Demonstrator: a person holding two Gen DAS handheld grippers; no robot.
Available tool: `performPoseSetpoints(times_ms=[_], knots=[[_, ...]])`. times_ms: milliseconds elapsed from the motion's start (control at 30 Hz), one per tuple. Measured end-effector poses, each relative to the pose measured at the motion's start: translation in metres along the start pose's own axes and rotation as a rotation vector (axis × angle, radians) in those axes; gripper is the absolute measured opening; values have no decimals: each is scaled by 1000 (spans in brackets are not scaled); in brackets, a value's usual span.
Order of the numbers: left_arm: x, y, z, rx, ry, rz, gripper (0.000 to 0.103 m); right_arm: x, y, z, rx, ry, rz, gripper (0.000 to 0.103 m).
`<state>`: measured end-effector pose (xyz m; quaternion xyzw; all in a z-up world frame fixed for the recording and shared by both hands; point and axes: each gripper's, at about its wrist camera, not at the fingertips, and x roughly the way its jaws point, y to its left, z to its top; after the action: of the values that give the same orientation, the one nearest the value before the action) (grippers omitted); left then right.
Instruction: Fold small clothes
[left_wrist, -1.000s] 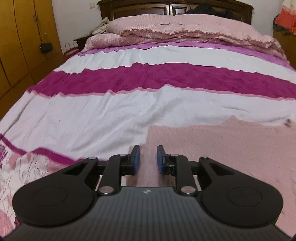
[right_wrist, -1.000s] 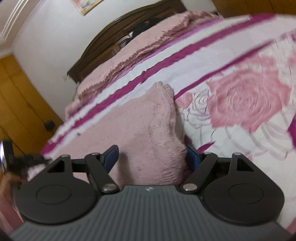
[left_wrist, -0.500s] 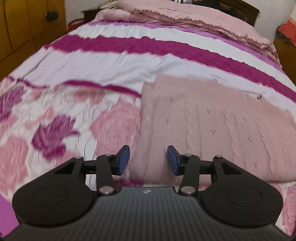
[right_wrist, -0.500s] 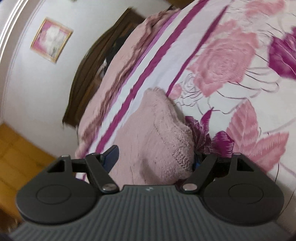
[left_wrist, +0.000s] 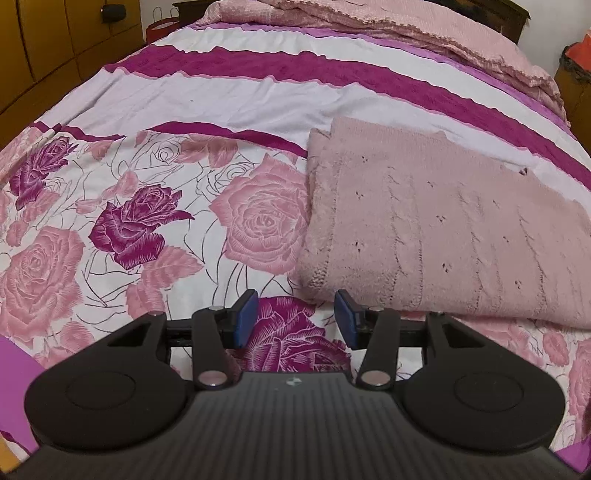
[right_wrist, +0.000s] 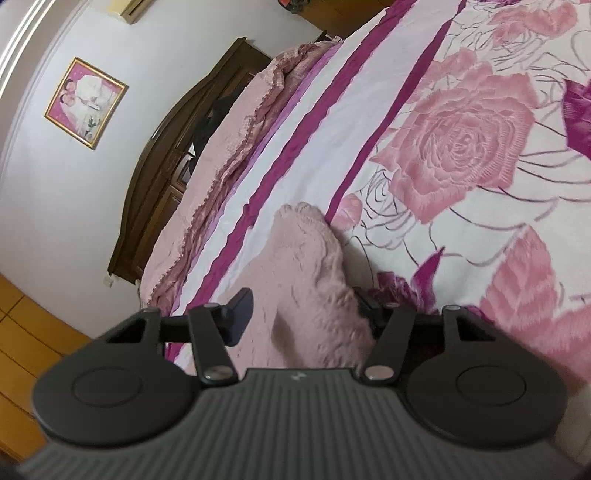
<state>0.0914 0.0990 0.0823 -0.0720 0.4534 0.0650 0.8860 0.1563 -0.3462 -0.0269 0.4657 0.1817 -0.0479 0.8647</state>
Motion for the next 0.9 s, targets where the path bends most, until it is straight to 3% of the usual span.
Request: performPoseSetpoints(times_ms=[100, 233, 267, 533, 900], knots=[[-1, -2, 0, 2, 12, 1, 54, 4, 4, 2, -19, 12, -16, 60], [-3, -4, 0, -4, 15, -5, 54, 4, 8, 8, -8, 29, -15, 33], [-4, -5, 0, -1, 12, -6, 54, 3, 9, 10, -13, 34, -10, 31], [-5, -6, 1, 10, 10, 9, 54, -6, 38, 12, -163, 31, 21, 28], [-8, -2, 2, -1, 4, 23, 54, -7, 60, 15, -217, 33, 44, 27]])
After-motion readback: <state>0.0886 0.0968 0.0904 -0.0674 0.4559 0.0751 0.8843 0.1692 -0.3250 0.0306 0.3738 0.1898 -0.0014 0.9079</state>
